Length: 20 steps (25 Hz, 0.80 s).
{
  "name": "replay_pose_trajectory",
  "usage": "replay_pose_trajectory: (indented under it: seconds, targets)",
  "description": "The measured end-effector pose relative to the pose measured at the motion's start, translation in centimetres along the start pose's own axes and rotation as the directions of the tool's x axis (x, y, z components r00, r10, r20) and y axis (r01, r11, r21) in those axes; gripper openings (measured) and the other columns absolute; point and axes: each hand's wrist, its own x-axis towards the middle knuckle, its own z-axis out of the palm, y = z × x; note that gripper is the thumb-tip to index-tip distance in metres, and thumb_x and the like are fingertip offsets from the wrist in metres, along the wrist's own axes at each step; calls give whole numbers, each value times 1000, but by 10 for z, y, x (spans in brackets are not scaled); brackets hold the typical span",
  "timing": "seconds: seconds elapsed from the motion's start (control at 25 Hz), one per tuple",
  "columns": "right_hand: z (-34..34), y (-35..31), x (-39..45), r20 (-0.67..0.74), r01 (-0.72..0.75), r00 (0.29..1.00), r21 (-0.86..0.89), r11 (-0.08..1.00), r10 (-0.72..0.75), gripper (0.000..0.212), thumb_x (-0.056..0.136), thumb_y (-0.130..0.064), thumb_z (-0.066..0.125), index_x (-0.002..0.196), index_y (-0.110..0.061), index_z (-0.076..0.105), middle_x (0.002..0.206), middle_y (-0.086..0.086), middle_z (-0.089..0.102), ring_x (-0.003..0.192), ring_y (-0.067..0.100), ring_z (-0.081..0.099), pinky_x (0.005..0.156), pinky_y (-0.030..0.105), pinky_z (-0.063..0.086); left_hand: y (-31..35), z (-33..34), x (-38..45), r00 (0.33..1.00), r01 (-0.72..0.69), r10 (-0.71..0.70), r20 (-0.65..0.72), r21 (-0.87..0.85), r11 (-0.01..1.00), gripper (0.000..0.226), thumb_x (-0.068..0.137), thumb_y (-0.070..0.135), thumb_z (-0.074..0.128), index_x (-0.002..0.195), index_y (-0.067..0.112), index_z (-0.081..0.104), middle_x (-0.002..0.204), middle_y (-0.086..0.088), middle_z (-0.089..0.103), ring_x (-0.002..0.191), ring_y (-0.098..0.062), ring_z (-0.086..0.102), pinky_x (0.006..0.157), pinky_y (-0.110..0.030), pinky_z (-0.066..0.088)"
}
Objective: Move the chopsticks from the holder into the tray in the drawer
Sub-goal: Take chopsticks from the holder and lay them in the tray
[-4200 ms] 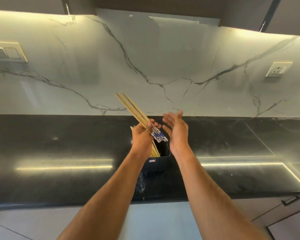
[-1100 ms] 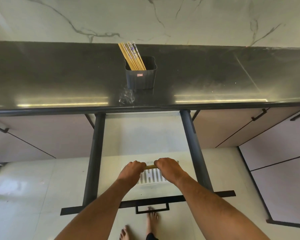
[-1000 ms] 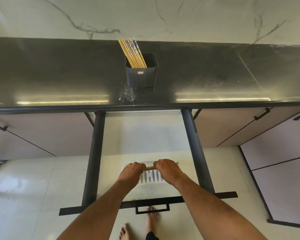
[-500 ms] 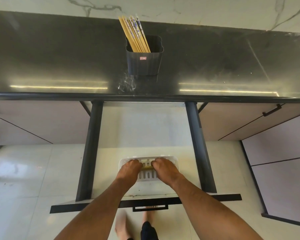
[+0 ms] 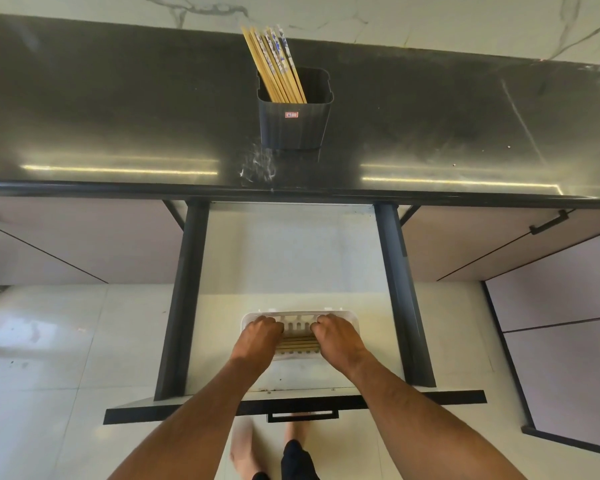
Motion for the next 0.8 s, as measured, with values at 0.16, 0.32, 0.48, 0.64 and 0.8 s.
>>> replay_pose_trajectory:
  seconds: [0.16, 0.32, 0.48, 0.64, 0.8]
  targets:
    - [-1, 1, -5, 23, -19, 1000, -21, 1000, 19, 26, 84, 4, 58, 99, -10, 74, 98, 9, 73, 94, 25, 69, 82, 39, 56, -1, 2, -1, 1000, 10, -10, 16, -52, 999, 16, 82, 3, 59, 77, 15, 69, 78, -6, 67, 72, -21, 66, 65, -29, 54]
    - [0, 2, -8, 19, -8, 1000, 15, 1000, 8, 25, 87, 5, 59, 105, -7, 72, 105, 11, 72, 98, 25, 68, 84, 32, 52, -2, 5, -1, 1000, 17, -16, 11, -72, 997, 18, 86, 3, 57, 83, 13, 73, 83, -7, 69, 74, -20, 67, 70, -27, 56]
    - [-1, 0, -9, 1, -6, 1000, 60, 998, 6, 27, 86, 5, 60, 107, -6, 72, 107, 12, 72, 99, 26, 68, 85, 32, 53, -1, 9, -1, 1000, 19, -19, -2, -87, 996, 18, 90, 4, 56, 91, 10, 72, 89, -7, 71, 80, -22, 67, 74, -31, 57]
    - [-6, -1, -14, -46, -11, 999, 121, 993, 17, 26, 84, 5, 59, 103, -9, 71, 102, 8, 70, 97, 24, 66, 80, 32, 55, 2, 1, -3, 996, -16, 11, -88, -65, 998, 16, 97, 18, 58, 93, 14, 73, 93, -3, 73, 82, -19, 68, 75, -27, 51]
    - [-27, 0, -18, -193, 22, 981, 105, 994, -2, 14, 97, -15, 57, 101, -11, 69, 97, 2, 67, 91, 19, 63, 76, 31, 55, 8, -21, -3, 980, -89, 77, -182, -61, 994, 21, 100, 24, 56, 104, 11, 72, 103, -6, 72, 95, -23, 67, 83, -32, 52]
